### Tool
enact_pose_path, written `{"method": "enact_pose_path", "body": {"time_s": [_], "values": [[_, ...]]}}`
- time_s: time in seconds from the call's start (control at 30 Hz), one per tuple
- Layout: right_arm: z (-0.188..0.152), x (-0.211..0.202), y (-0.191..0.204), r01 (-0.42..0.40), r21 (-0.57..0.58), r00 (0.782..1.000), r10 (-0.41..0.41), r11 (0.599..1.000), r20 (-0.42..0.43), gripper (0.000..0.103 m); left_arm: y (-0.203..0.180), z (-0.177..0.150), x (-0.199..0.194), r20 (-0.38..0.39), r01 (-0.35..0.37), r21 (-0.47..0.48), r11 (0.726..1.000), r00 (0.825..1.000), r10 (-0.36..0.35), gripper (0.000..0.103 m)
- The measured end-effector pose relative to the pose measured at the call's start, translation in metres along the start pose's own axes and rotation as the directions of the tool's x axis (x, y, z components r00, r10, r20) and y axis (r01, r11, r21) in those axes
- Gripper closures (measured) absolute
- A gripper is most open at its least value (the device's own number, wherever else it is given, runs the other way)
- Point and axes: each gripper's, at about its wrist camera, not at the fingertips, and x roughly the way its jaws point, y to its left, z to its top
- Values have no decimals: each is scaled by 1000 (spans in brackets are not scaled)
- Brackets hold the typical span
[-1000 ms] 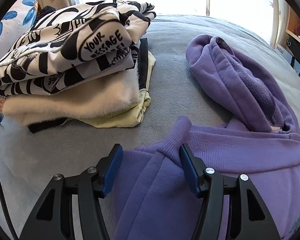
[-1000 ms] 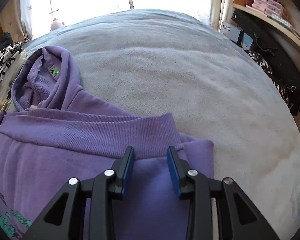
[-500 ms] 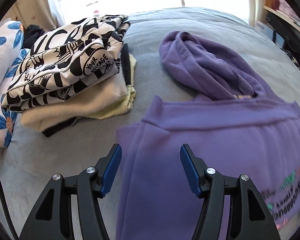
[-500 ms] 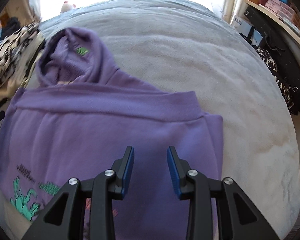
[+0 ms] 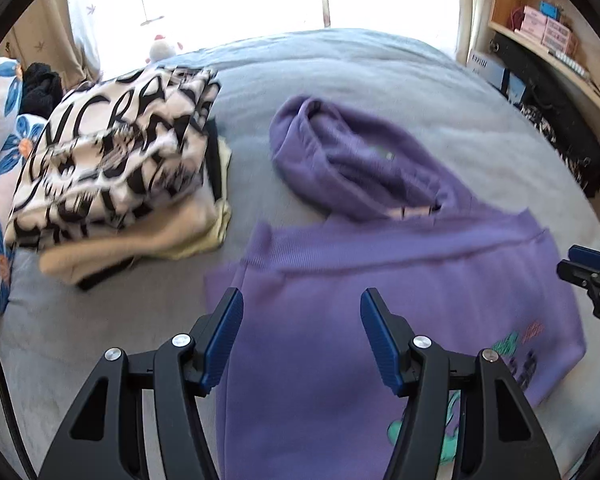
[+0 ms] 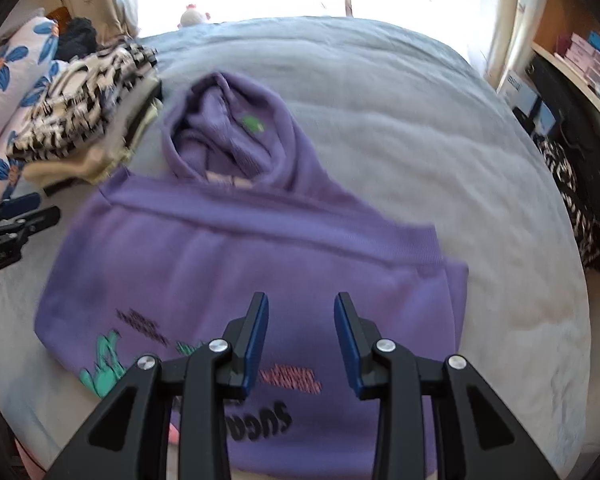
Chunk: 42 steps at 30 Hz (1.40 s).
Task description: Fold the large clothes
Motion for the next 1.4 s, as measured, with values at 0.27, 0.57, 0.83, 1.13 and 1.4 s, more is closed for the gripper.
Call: {"method": "enact_pose_path", "body": {"time_s": [0.27, 0.57, 0.83, 1.13, 1.4], "values": [[86, 20, -3, -139, 10, 988, 138, 990, 75, 69, 3, 75, 47, 3, 48, -74, 996, 999, -48, 44], [170, 114, 3, -89, -4, 995, 89, 996, 37, 58, 1, 120, 145, -78, -19, -94, 995, 997, 12, 44], [216, 195, 17, -108, 4, 994, 109, 994, -27, 58, 1, 117, 193, -100, 6, -79, 997, 995, -14, 44], [237, 230, 48, -126, -20, 992, 126, 992, -24, 69, -4, 111, 211, -84, 77, -53, 996, 993, -81, 44], [227, 181, 20, -224, -30, 970, 226, 974, 87, 98, -13, 98, 211, -79, 95, -52, 994, 992, -99, 44]]}}
